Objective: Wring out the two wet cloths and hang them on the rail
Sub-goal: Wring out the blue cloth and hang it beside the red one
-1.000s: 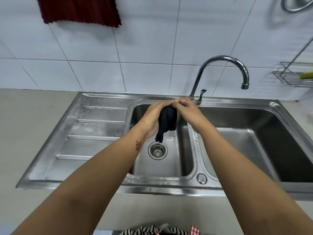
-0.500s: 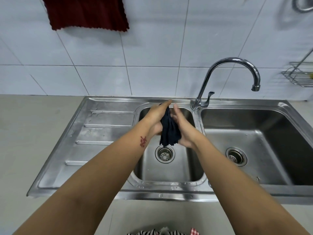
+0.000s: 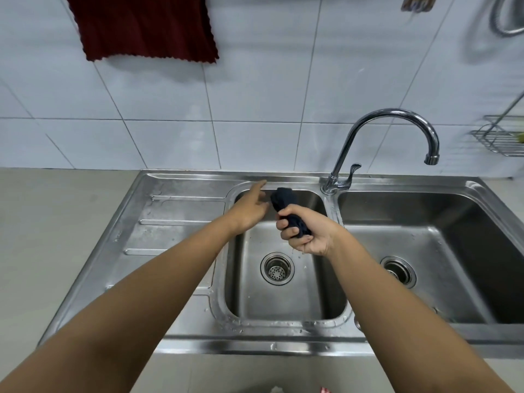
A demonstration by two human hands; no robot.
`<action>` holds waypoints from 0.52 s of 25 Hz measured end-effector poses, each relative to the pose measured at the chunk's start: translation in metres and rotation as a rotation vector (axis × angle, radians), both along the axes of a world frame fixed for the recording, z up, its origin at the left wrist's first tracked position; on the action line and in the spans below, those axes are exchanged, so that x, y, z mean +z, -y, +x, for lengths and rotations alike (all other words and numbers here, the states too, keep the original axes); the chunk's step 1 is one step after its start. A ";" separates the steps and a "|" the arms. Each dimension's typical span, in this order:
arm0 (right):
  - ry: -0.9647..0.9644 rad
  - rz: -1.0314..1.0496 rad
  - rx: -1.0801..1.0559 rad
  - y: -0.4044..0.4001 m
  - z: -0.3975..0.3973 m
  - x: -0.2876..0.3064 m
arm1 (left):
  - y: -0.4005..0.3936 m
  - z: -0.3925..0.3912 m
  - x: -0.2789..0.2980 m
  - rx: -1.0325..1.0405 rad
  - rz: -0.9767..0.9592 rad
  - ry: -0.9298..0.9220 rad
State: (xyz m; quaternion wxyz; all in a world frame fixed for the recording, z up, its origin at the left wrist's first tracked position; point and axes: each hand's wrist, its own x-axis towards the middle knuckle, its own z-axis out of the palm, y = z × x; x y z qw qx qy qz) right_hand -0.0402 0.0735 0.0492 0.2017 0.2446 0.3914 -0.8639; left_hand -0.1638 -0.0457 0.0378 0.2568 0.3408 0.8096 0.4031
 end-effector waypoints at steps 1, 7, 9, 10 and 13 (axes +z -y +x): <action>-0.028 -0.067 0.016 -0.002 0.000 0.002 | 0.006 -0.003 -0.004 -0.099 0.000 -0.163; -0.166 -0.181 0.341 -0.007 -0.003 0.020 | 0.006 0.009 0.000 -0.222 0.136 -0.839; -0.154 -0.163 0.386 -0.011 -0.002 0.026 | 0.004 0.009 0.015 -0.239 0.151 -0.859; -0.142 -0.117 0.401 -0.012 0.000 0.028 | 0.003 0.006 0.021 -0.275 0.127 -0.867; -0.065 0.094 0.406 -0.012 0.002 0.033 | 0.005 -0.005 0.042 -0.385 -0.014 -0.914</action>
